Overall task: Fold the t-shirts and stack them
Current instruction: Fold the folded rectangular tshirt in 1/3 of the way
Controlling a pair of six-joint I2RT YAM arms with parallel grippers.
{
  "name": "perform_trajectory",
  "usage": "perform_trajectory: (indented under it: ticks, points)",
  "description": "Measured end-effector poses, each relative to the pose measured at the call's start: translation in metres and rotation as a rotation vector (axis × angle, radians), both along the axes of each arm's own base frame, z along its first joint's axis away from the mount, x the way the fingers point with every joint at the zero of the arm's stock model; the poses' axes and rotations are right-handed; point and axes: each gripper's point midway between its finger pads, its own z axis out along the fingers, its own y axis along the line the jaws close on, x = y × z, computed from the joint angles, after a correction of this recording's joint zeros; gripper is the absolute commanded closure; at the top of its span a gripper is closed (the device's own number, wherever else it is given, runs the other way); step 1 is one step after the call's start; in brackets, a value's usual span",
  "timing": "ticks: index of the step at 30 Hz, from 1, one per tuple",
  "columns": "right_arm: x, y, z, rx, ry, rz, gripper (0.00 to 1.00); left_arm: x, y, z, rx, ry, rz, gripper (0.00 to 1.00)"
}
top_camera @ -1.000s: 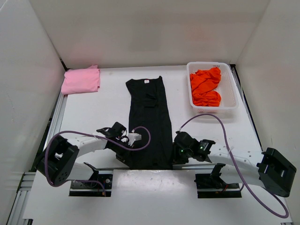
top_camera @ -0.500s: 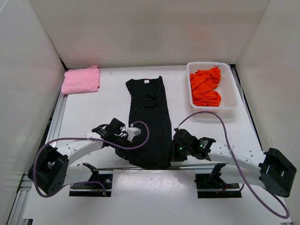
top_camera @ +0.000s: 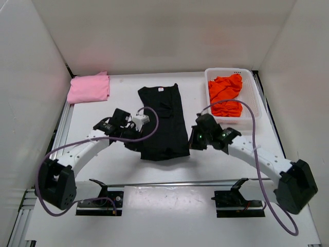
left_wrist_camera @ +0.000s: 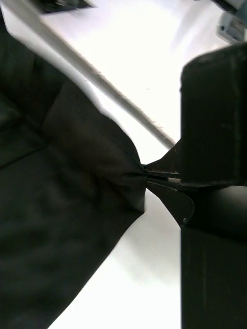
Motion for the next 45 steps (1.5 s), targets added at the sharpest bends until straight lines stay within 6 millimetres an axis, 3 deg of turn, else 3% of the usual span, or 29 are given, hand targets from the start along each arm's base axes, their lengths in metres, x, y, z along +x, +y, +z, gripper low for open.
perform_trajectory:
  ticks: [7, 11, 19, 23, 28, 30, 32, 36, 40, 42, 43, 45]
  points:
    - [0.090, 0.002, 0.013, -0.011, -0.008, 0.010, 1.00, 0.084, -0.007, 0.035, -0.004, -0.081, 0.092, 0.90]
    - [0.129, 0.008, 0.008, 0.009, 0.014, 0.047, 1.00, 0.123, -0.005, 0.038, 0.008, -0.098, 0.137, 0.90]
    - [0.173, 0.014, -0.003, 0.041, 0.055, 0.087, 1.00, 0.144, 0.013, -0.001, 0.103, 0.010, 0.200, 0.90]
    - [0.189, 0.017, -0.008, 0.044, 0.069, 0.096, 1.00, 0.170, 0.020, -0.015, 0.118, 0.046, 0.233, 0.90]
    - [0.195, 0.014, -0.027, 0.020, 0.117, 0.069, 0.88, 0.196, 0.019, -0.027, 0.121, 0.053, 0.244, 0.67]
    - [0.198, 0.011, -0.033, 0.007, 0.141, 0.052, 0.77, 0.199, 0.018, -0.032, 0.125, 0.066, 0.245, 0.61]
    - [0.204, 0.009, -0.037, -0.005, 0.148, 0.038, 0.75, 0.201, 0.018, -0.036, 0.131, 0.075, 0.243, 0.45]
    - [0.219, 0.006, -0.032, -0.026, 0.118, 0.007, 0.54, 0.208, 0.018, -0.034, 0.144, 0.069, 0.249, 0.31]
    - [0.227, 0.006, -0.020, -0.041, 0.068, 0.010, 0.57, 0.222, 0.020, -0.021, 0.156, 0.019, 0.267, 0.30]
    - [0.224, 0.008, -0.012, -0.063, 0.029, 0.035, 0.65, 0.229, 0.024, -0.015, 0.175, -0.013, 0.282, 0.30]
    - [0.220, 0.012, -0.008, -0.074, 0.010, 0.052, 0.74, 0.232, 0.027, -0.011, 0.187, -0.030, 0.292, 0.30]
    - [0.202, 0.028, 0.001, -0.093, -0.028, 0.117, 0.84, 0.233, 0.035, -0.002, 0.223, -0.061, 0.316, 0.30]
